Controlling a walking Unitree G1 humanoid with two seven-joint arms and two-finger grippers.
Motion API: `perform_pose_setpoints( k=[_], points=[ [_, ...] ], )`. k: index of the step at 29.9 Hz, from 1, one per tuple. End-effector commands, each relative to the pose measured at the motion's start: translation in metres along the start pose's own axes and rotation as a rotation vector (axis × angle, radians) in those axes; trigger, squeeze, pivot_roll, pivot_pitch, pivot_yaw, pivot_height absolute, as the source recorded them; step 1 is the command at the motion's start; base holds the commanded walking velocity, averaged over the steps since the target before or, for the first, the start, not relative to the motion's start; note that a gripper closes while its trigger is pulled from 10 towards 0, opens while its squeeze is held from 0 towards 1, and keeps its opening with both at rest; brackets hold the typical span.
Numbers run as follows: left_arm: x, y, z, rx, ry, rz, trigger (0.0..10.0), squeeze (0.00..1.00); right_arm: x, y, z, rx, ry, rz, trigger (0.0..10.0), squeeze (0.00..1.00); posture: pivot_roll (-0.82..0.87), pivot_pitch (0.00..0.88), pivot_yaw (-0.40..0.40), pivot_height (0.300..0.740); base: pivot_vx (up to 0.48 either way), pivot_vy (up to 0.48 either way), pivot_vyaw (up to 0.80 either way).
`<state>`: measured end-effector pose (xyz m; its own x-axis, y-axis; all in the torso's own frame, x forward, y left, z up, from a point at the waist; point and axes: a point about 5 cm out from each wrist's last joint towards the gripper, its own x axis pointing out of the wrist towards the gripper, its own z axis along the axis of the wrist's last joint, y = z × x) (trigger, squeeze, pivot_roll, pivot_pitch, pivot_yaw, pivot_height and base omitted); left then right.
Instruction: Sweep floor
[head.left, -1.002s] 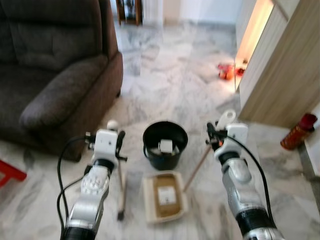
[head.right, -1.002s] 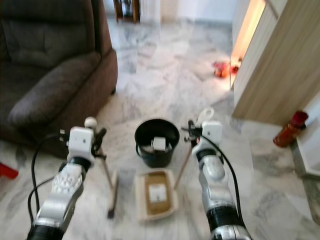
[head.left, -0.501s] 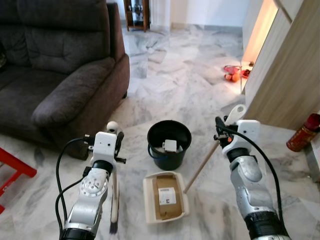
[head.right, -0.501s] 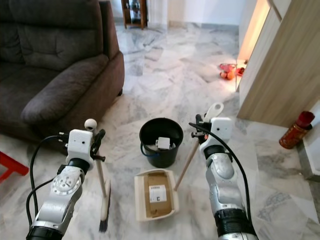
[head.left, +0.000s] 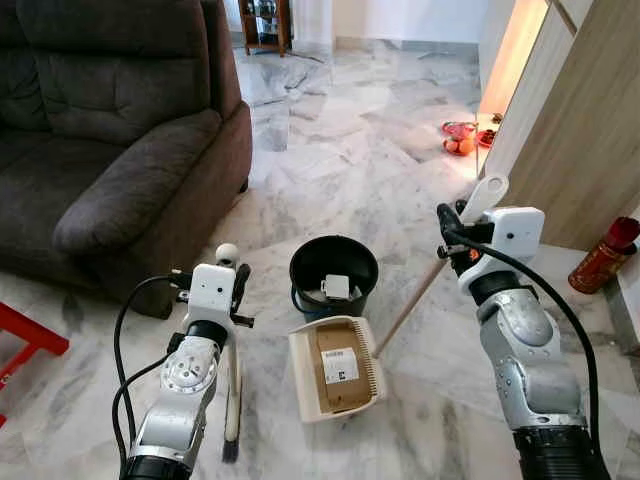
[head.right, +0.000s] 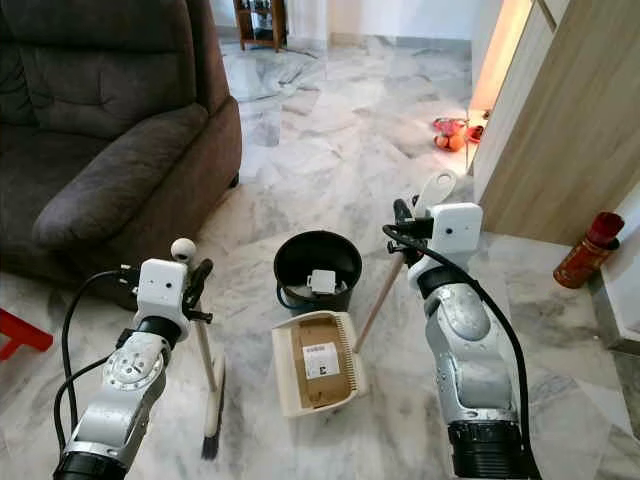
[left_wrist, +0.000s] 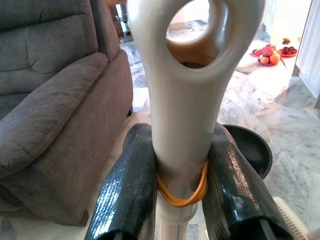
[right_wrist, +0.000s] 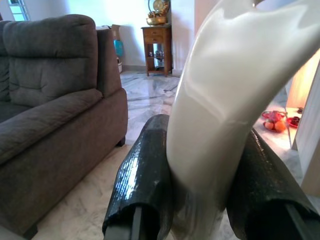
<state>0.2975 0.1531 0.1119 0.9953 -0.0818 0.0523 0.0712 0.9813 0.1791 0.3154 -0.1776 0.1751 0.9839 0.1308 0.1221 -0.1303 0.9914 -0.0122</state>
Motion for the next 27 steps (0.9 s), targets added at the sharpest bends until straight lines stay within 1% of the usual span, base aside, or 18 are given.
perform_pose_setpoints(
  k=[1, 2, 3, 6, 9, 11, 12, 18, 22, 23, 25, 26, 27],
  points=[
    [0.002, 0.003, 0.008, 0.022, -0.040, 0.002, 10.0, 0.00, -0.002, 0.003, 0.022, 0.016, -0.071, 0.015, 10.0, 0.00, 0.09, 0.089, 0.046, 0.740, 0.000, 0.000, 0.00],
    [0.002, 0.003, 0.008, 0.022, -0.040, 0.002, 10.0, 0.00, -0.002, 0.003, 0.022, 0.016, -0.071, 0.015, 10.0, 0.00, 0.09, 0.089, 0.046, 0.740, 0.000, 0.000, 0.00],
    [0.002, 0.003, 0.008, 0.021, -0.040, 0.000, 10.0, 0.00, -0.002, 0.004, 0.033, 0.010, -0.072, 0.021, 10.0, 0.00, 0.09, 0.088, 0.047, 0.740, 0.000, 0.000, 0.00],
    [0.002, 0.003, 0.007, 0.021, -0.039, -0.003, 10.0, 0.00, 0.000, 0.003, 0.048, -0.020, -0.081, 0.020, 10.0, 0.00, 0.09, 0.085, 0.049, 0.740, 0.000, 0.000, 0.00],
    [0.003, 0.002, 0.007, 0.022, -0.038, -0.007, 10.0, 0.00, 0.002, 0.001, 0.062, -0.029, -0.093, 0.013, 10.0, 0.00, 0.09, 0.083, 0.049, 0.740, 0.000, 0.000, 0.00],
    [0.003, 0.002, 0.007, 0.021, -0.038, -0.007, 10.0, 0.00, 0.002, 0.001, 0.070, -0.021, -0.115, 0.009, 10.0, 0.00, 0.08, 0.078, 0.050, 0.740, 0.000, 0.000, 0.00],
    [0.003, 0.002, 0.007, 0.020, -0.039, -0.008, 10.0, 0.00, 0.003, 0.002, 0.077, -0.019, -0.137, 0.009, 10.0, 0.00, 0.08, 0.078, 0.050, 0.740, 0.000, 0.000, 0.00],
    [0.004, 0.001, 0.006, 0.022, -0.033, -0.018, 10.0, 0.00, 0.003, 0.008, 0.095, -0.029, -0.152, 0.015, 10.0, 0.00, 0.09, 0.061, 0.056, 0.740, 0.000, 0.000, 0.00],
    [0.004, 0.001, 0.005, 0.020, -0.030, -0.020, 10.0, 0.00, 0.003, 0.004, 0.107, -0.049, -0.160, -0.006, 10.0, 0.00, 0.08, 0.053, 0.057, 0.740, 0.000, 0.000, 0.00],
    [0.004, 0.001, 0.005, 0.020, -0.030, -0.020, 10.0, 0.00, 0.003, 0.004, 0.107, -0.049, -0.160, -0.006, 10.0, 0.00, 0.08, 0.053, 0.057, 0.740, 0.000, 0.000, 0.00],
    [0.004, 0.000, 0.005, 0.019, -0.030, -0.022, 10.0, 0.00, 0.003, 0.001, 0.115, -0.058, -0.180, -0.018, 10.0, 0.00, 0.08, 0.050, 0.057, 0.740, 0.000, 0.000, 0.00],
    [0.004, 0.000, 0.005, 0.019, -0.030, -0.022, 10.0, 0.00, 0.003, 0.001, 0.115, -0.058, -0.180, -0.018, 10.0, 0.00, 0.08, 0.050, 0.057, 0.740, 0.000, 0.000, 0.00],
    [0.005, -0.001, 0.005, 0.018, -0.033, -0.025, 10.0, 0.00, 0.003, 0.000, 0.121, -0.060, -0.202, -0.027, 10.0, 0.00, 0.07, 0.044, 0.057, 0.740, 0.000, 0.000, 0.00]
  ],
)
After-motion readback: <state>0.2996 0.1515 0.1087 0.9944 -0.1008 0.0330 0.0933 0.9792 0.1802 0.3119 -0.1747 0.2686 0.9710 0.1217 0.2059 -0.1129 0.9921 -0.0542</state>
